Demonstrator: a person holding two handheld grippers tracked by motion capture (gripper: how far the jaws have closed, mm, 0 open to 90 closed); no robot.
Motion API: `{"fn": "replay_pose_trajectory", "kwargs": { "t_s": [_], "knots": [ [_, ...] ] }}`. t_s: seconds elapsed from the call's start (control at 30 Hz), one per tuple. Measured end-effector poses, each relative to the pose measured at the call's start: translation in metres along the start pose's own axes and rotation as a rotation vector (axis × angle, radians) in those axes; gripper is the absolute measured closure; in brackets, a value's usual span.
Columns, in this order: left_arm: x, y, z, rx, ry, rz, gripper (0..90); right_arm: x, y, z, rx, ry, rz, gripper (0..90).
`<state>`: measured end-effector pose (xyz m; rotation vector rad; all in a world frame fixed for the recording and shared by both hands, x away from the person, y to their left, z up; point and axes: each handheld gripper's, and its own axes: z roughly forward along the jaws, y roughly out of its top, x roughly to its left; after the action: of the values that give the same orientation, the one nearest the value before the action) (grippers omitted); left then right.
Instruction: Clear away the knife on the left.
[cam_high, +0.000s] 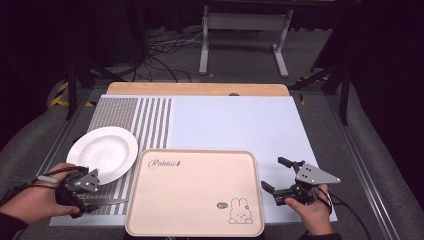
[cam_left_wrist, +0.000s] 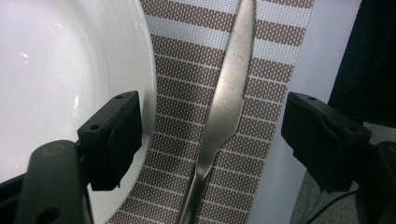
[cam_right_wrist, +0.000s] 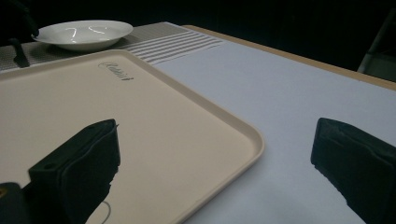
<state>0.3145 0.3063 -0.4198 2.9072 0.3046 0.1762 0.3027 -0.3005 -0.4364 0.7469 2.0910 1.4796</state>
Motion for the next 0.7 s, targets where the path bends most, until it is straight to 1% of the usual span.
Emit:
{"fn": "replay_pose_trajectory", "kwargs": {
  "t_s": [0.03,0.07,0.13,0.17,0.23,0.27,0.3,0.33,0.43,0.47,0.5,0.53,0.6,0.63,0.7],
  "knots": [
    [-0.001,-0.001,-0.001,0.0,-0.001,-0.005,24.0,0.0,0.0,0.0,0.0,0.0,0.0,2.2],
    [-0.001,-0.001,-0.003,0.004,-0.003,0.01,25.4,0.0,0.0,0.0,0.0,0.002,-0.002,2.2],
    [-0.003,-0.002,-0.004,0.011,0.0,0.02,28.1,0.001,0.0,0.0,-0.001,0.006,-0.003,2.2],
    [-0.003,-0.003,-0.005,0.022,-0.004,0.034,29.2,0.001,0.0,0.0,-0.001,0.006,-0.005,2.2],
    [-0.003,-0.006,-0.006,0.039,-0.008,0.038,32.2,0.001,0.0,0.001,-0.001,0.007,-0.004,2.2],
    [-0.003,-0.006,-0.006,0.039,-0.008,0.038,33.6,0.001,0.0,0.001,0.002,0.008,-0.005,2.2],
    [-0.002,-0.008,-0.005,0.054,-0.008,0.044,34.2,0.001,0.0,0.001,0.004,0.008,-0.007,2.2],
    [-0.002,-0.008,-0.005,0.054,-0.008,0.044,34.9,0.001,0.0,0.001,0.004,0.008,-0.007,2.2],
    [-0.001,-0.011,-0.002,0.089,-0.016,0.047,37.0,0.002,0.0,0.002,0.002,0.013,-0.01,2.2],
    [-0.001,-0.012,0.0,0.111,-0.017,0.047,37.7,0.002,0.0,0.002,0.002,0.014,-0.01,2.2],
    [0.0,-0.012,0.002,0.121,-0.017,0.057,38.7,0.002,0.001,0.002,0.001,0.019,-0.01,2.2],
    [0.0,-0.013,0.002,0.143,-0.016,0.063,39.6,0.003,0.001,0.002,-0.001,0.023,-0.011,2.2],
    [0.003,-0.015,0.006,0.152,-0.018,0.081,40.2,0.002,0.001,0.001,-0.008,0.029,-0.012,2.2],
    [0.004,-0.016,0.007,0.157,-0.018,0.077,41.1,0.002,0.002,0.001,-0.01,0.031,-0.012,2.2],
    [0.005,-0.017,0.008,0.178,-0.023,0.084,44.7,0.002,0.002,0.0,-0.017,0.033,-0.011,2.2]
  ]
}}
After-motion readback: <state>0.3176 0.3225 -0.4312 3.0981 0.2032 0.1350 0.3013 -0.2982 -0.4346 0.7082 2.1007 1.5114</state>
